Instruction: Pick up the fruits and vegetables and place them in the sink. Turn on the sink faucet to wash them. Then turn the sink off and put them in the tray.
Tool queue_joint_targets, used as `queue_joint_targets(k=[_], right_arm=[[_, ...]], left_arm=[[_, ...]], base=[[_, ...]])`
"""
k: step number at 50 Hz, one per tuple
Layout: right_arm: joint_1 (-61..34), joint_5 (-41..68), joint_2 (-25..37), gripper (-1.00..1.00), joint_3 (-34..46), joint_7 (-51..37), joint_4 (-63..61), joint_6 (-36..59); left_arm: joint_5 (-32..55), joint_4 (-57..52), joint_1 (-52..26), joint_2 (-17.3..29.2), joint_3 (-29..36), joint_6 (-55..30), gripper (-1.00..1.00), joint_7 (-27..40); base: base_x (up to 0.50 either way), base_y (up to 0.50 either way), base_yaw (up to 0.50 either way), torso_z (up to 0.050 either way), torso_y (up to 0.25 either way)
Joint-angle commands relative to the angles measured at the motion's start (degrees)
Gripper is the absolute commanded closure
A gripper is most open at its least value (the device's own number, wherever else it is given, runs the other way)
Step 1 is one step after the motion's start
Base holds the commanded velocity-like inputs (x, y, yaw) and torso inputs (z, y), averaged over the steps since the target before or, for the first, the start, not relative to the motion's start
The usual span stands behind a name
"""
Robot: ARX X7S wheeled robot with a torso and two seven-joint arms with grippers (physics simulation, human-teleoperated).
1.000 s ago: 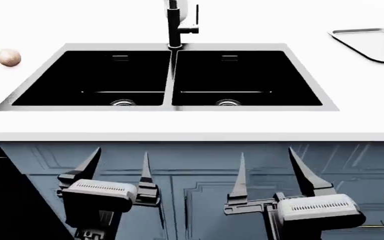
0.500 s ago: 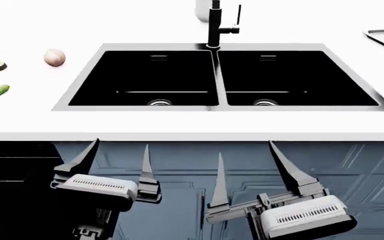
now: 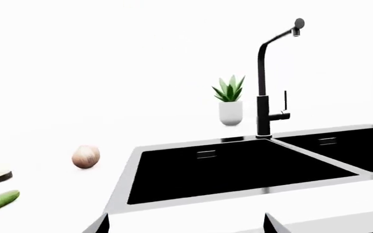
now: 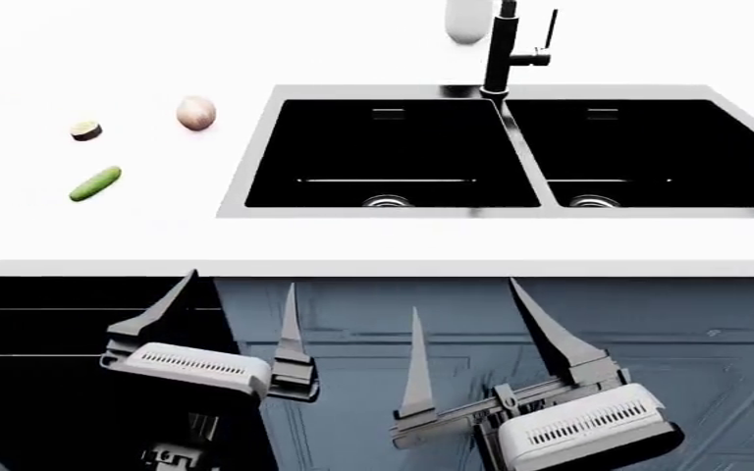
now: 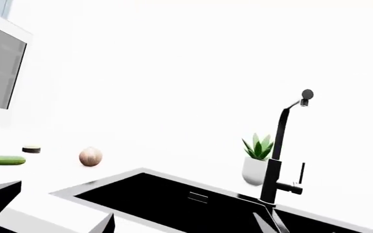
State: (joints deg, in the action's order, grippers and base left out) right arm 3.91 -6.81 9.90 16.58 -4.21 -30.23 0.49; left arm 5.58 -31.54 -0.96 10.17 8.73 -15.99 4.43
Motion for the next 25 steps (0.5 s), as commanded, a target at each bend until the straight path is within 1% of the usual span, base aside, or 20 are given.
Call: queue_joint_targets(k=[1, 13, 16, 21, 25], right_arm=[[-0.22, 0.25, 0.41, -1.00, 0.36, -0.72, 0.14, 0.20], [-0.33, 0.58, 0.79, -1.00, 0.79, -1.44, 0.57, -0.17], [-0.37, 0.87, 0.87, -1.00, 0.85, -1.58, 0.90, -0.34], [-0.39, 1.01, 1.07, -1.00, 1.06, -1.77, 0.82, -0.43], [-0.35, 1.09, 1.29, -1.00, 1.20, -1.88, 0.40, -0.35]], left_arm=[[0.15, -0.17, -0.17, 0.78, 0.79, -0.08, -1.00, 0.11], [0.00, 0.41, 0.33, 1.34, 1.90, 0.33, -1.00, 0.37], [0.53, 0.26, 0.24, 1.40, 1.84, -0.12, -1.00, 0.42], [4.30, -0.60, -0.22, 0.39, 0.13, -2.63, -1.00, 0.74], [3.57, -0.19, -0.87, 0.31, 0.48, -2.99, -1.00, 1.56]], base=[[0.00, 0.50, 0.00, 0.050, 0.000], [0.00, 0.50, 0.00, 0.050, 0.000], [0.00, 0.50, 0.00, 0.050, 0.000], [0.00, 0.50, 0.00, 0.050, 0.000], [0.00, 0.50, 0.00, 0.050, 0.000]])
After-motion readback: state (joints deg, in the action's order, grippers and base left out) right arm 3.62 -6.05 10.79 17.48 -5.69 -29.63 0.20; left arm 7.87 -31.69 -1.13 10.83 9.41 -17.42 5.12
